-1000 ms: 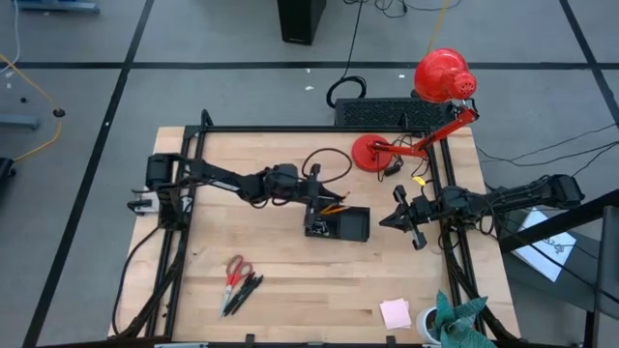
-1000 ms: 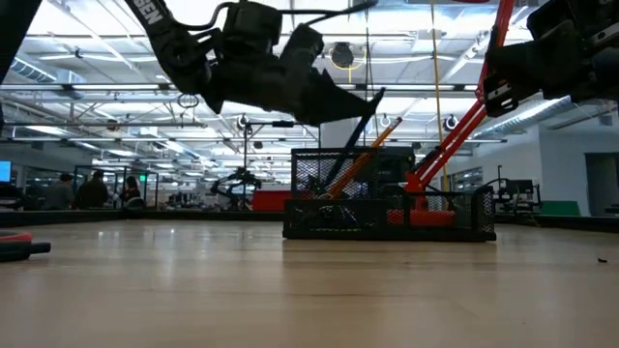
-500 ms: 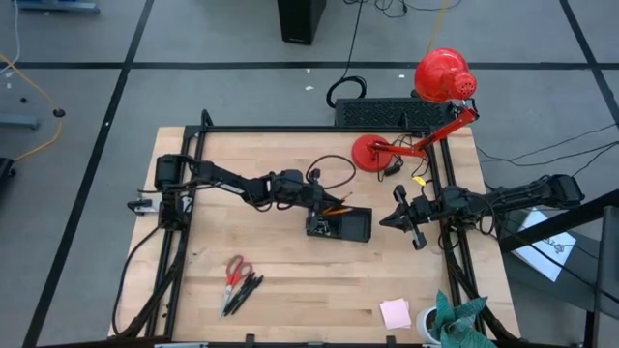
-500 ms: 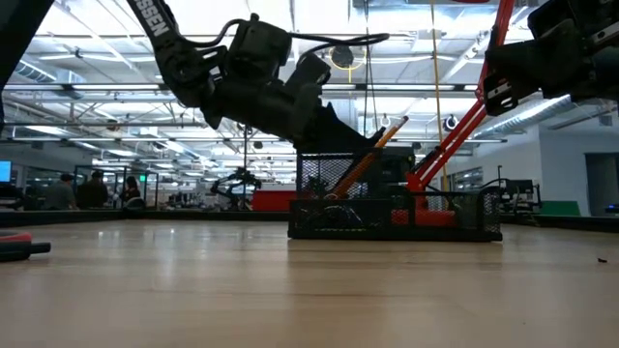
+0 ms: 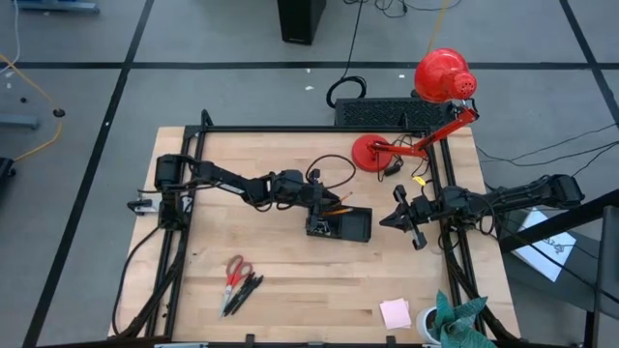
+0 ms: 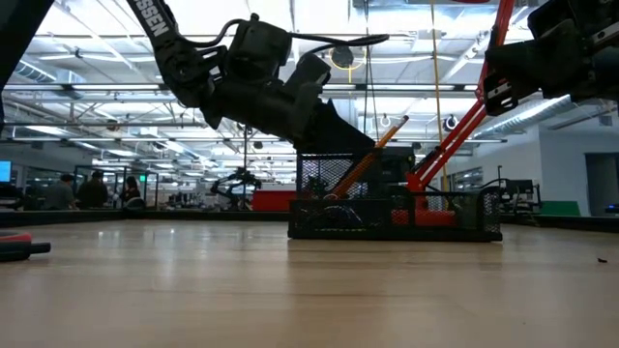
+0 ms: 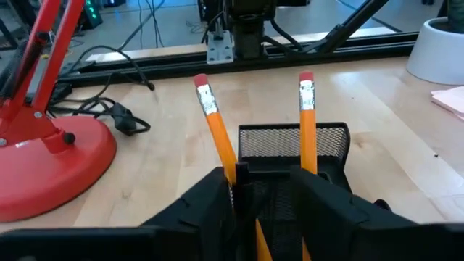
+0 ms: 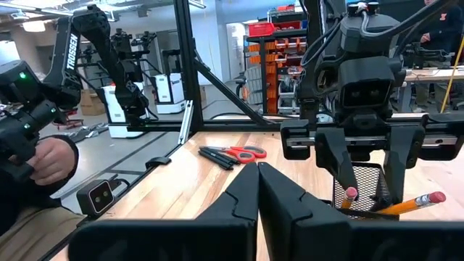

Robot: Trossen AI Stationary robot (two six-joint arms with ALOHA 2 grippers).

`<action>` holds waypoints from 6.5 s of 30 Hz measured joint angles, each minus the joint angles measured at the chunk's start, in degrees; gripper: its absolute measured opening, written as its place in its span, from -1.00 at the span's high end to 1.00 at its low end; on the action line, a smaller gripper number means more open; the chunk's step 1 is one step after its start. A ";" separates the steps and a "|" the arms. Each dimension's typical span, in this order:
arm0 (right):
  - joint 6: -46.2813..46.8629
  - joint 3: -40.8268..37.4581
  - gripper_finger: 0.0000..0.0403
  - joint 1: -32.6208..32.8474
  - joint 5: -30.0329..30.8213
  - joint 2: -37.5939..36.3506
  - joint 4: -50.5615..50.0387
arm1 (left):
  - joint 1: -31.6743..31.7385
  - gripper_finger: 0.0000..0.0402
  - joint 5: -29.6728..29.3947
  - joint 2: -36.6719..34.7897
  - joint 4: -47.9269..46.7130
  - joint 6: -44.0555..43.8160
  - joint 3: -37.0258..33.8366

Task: Pick and place office supplies into organizer
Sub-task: Put the black pen into the desk organizer

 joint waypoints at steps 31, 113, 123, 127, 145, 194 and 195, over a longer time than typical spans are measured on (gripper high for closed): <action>-0.88 0.01 1.00 -0.02 -0.13 0.12 -0.28 | -35.77 0.00 -22.28 -17.90 -95.32 -57.84 19.85; -0.46 0.01 1.00 -0.02 0.02 0.79 0.47 | -43.03 0.00 -12.58 -2.12 -88.32 -62.29 17.35; -0.46 0.01 1.00 -0.02 0.02 0.79 0.48 | -43.15 0.00 -13.98 0.00 -85.79 -61.55 17.49; -0.44 0.00 1.00 -0.02 0.02 0.79 0.44 | -43.32 0.00 -13.34 1.40 -85.16 -61.91 17.55; -0.46 0.01 1.00 0.00 0.04 0.87 0.88 | -44.63 0.01 -15.51 2.19 -90.17 -61.49 22.93; -0.46 0.01 1.00 -0.02 0.11 0.96 0.94 | -50.15 0.12 -16.20 1.73 -91.76 -76.68 16.77; -0.44 0.00 1.00 -0.02 0.13 0.96 0.94 | -49.85 0.18 -17.37 1.77 -91.15 -76.62 16.79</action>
